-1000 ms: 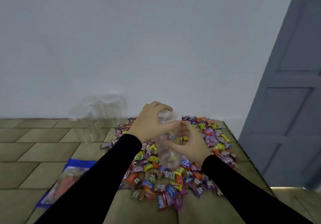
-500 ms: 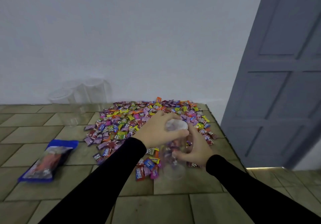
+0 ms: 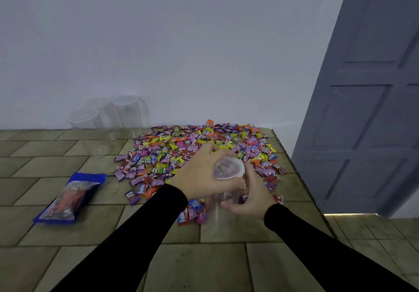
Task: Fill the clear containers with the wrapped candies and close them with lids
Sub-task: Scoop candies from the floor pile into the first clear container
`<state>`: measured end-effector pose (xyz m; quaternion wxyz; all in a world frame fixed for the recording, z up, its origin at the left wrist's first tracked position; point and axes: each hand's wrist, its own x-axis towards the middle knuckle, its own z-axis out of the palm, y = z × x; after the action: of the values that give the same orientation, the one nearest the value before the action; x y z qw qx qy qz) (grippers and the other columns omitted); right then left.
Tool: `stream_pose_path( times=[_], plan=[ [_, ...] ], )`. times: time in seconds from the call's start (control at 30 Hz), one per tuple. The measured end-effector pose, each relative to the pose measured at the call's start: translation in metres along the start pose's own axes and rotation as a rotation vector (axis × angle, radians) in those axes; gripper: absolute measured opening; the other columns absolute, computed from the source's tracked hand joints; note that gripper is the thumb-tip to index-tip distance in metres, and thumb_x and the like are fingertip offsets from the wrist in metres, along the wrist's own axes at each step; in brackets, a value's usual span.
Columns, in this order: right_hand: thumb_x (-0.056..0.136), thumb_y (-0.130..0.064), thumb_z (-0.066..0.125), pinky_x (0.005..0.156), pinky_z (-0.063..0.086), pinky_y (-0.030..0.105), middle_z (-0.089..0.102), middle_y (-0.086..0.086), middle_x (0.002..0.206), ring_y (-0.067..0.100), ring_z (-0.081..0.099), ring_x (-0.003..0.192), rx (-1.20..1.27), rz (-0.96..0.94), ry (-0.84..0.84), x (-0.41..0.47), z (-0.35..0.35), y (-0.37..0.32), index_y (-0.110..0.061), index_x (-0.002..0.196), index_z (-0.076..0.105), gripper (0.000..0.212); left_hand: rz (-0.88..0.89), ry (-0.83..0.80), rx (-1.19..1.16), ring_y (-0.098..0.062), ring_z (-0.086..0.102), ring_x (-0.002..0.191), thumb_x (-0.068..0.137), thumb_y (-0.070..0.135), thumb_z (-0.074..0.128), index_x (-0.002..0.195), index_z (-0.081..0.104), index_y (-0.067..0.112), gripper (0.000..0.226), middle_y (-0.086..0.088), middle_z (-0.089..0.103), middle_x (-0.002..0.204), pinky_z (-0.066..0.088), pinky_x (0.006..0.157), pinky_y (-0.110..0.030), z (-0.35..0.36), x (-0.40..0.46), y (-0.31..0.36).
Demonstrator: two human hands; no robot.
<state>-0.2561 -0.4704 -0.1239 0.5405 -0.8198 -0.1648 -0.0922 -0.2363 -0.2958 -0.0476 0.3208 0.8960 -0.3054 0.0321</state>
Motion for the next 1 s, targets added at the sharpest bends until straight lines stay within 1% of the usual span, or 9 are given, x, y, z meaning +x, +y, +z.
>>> stream_pose_path(
  times=[0.2,0.33,0.4,0.47,0.53,0.63,0.73,0.8,1.0],
  plan=[
    [0.062,-0.037,0.086,0.099,0.048,0.041,0.055,-0.005,0.130,0.011,0.054,0.121,-0.063,0.004,0.001,0.002,0.008,0.002,-0.045,0.130,0.043,0.081,0.068,0.085,0.112,-0.009,0.044,0.100,0.066,0.074,0.055,0.127,0.053,0.033,0.073,0.008,0.038,0.108,0.044,0.085,-0.025,0.006,-0.002,-0.008],
    [0.061,-0.041,0.088,0.098,0.049,0.038,0.060,-0.004,0.125,0.009,0.057,0.117,-0.055,0.031,-0.001,0.005,0.014,-0.003,-0.026,0.130,0.052,0.079,0.004,-0.010,0.122,-0.011,0.040,0.104,0.067,0.083,0.049,0.132,0.046,0.036,0.080,0.008,0.035,0.109,0.041,0.086,-0.026,0.003,-0.001,-0.003],
    [0.060,-0.039,0.089,0.097,0.049,0.040,0.061,-0.004,0.124,0.012,0.059,0.115,-0.044,0.061,0.000,0.009,0.016,-0.005,-0.023,0.131,0.050,0.082,-0.078,-0.055,-0.082,-0.009,0.042,0.109,0.074,0.083,0.045,0.136,0.044,0.034,0.080,0.008,0.038,0.116,0.038,0.091,-0.026,-0.006,0.002,-0.001],
    [0.059,-0.032,0.090,0.098,0.049,0.040,0.060,-0.005,0.126,0.012,0.058,0.118,-0.022,0.086,0.017,0.011,0.017,-0.007,-0.025,0.134,0.046,0.088,-0.192,0.070,-0.217,-0.010,0.045,0.106,0.085,0.071,0.041,0.128,0.053,0.023,0.066,0.004,0.046,0.115,0.035,0.089,-0.026,-0.014,0.006,-0.004],
    [0.057,-0.029,0.091,0.100,0.048,0.040,0.059,-0.007,0.127,0.010,0.057,0.119,-0.016,0.107,0.028,0.011,0.018,-0.011,-0.028,0.134,0.045,0.090,-0.299,0.194,-0.157,-0.013,0.051,0.081,0.095,0.052,0.047,0.091,0.060,0.016,0.038,0.003,0.054,0.085,0.037,0.071,-0.027,-0.021,0.008,-0.012],
    [0.059,-0.019,0.091,0.098,0.049,0.035,0.063,-0.009,0.122,0.008,0.058,0.116,0.002,0.107,0.030,0.011,0.019,-0.018,-0.030,0.129,0.050,0.082,-0.469,0.090,-0.237,-0.015,0.027,0.047,0.094,0.047,0.052,0.057,0.033,0.018,0.051,0.003,0.027,0.053,0.022,0.052,-0.029,-0.024,0.006,-0.028],
    [0.060,-0.012,0.090,0.096,0.049,0.032,0.066,-0.009,0.118,0.009,0.060,0.114,0.025,0.109,0.017,0.012,0.020,-0.024,-0.032,0.124,0.053,0.077,-0.495,0.018,-0.384,-0.012,0.026,0.039,0.094,0.054,0.050,0.059,0.046,0.014,0.053,0.005,0.028,0.049,0.023,0.048,-0.026,-0.022,0.004,-0.035],
    [0.060,-0.013,0.089,0.096,0.048,0.029,0.066,-0.011,0.117,0.007,0.060,0.113,0.029,0.126,0.010,0.011,0.020,-0.026,-0.033,0.123,0.053,0.076,-0.527,-0.041,-0.546,-0.011,0.033,0.041,0.095,0.055,0.046,0.077,0.061,0.007,0.053,0.002,0.037,0.053,0.028,0.045,-0.023,-0.018,0.003,-0.035],
    [0.063,-0.012,0.088,0.090,0.046,0.014,0.067,-0.016,0.114,-0.001,0.060,0.110,0.019,0.184,-0.033,0.011,0.021,-0.029,-0.036,0.118,0.055,0.069,-0.624,0.034,-1.059,-0.013,0.030,0.046,0.095,0.038,0.058,0.073,0.053,0.014,0.032,-0.001,0.037,0.055,0.022,0.042,-0.023,0.001,0.004,-0.041]
  ],
)
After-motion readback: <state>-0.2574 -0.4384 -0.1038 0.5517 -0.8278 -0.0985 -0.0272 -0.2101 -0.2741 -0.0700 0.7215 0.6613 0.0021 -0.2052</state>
